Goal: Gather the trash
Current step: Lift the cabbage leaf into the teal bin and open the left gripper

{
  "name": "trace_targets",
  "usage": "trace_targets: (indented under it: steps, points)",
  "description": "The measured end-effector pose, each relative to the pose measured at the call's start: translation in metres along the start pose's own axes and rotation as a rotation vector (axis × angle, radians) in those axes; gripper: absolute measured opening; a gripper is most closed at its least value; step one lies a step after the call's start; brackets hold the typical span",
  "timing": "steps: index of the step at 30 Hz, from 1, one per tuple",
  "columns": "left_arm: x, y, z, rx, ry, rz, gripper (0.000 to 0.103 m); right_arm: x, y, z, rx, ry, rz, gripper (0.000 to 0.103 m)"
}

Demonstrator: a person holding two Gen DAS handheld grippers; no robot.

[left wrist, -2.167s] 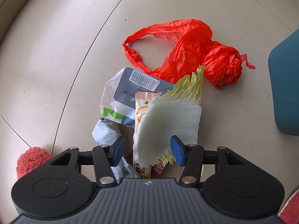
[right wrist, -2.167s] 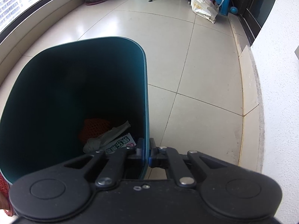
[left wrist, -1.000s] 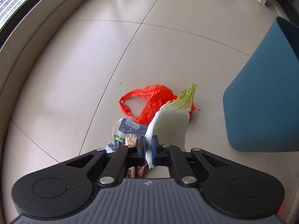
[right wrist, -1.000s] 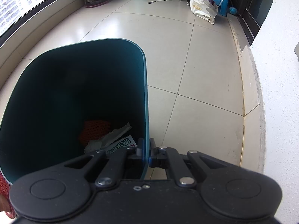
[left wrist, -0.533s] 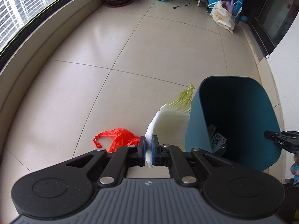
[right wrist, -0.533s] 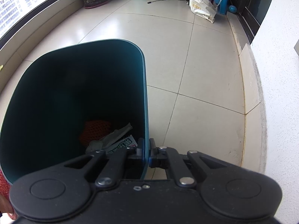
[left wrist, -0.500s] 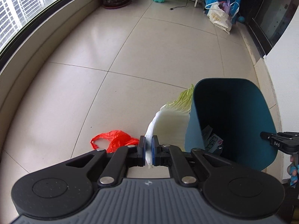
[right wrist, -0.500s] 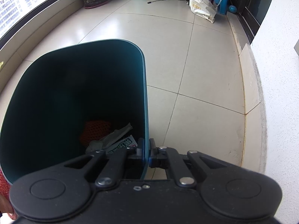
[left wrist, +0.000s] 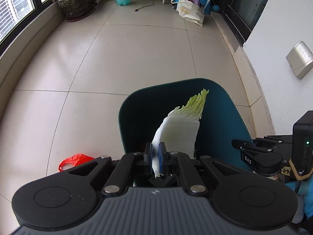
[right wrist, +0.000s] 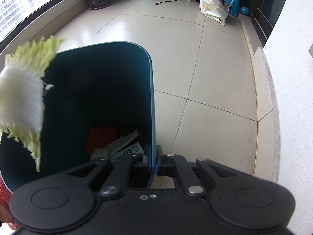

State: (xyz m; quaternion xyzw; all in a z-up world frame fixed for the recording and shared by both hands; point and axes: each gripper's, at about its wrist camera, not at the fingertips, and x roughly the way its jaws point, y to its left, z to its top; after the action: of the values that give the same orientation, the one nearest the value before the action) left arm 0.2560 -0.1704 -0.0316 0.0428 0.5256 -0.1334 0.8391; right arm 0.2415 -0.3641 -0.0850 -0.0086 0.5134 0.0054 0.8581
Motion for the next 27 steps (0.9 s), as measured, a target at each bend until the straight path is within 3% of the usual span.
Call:
trace_targets:
  steps: [13,27]
  points:
    - [0.115,-0.035,-0.004,0.062,0.199,0.098,0.005,-0.002,-0.003,0.0,-0.005,-0.004,0.008,0.004]
    - [0.151,-0.046,-0.009,0.086,0.277,0.088,0.007,-0.003,-0.004,-0.001,-0.006,-0.004,0.014,0.004]
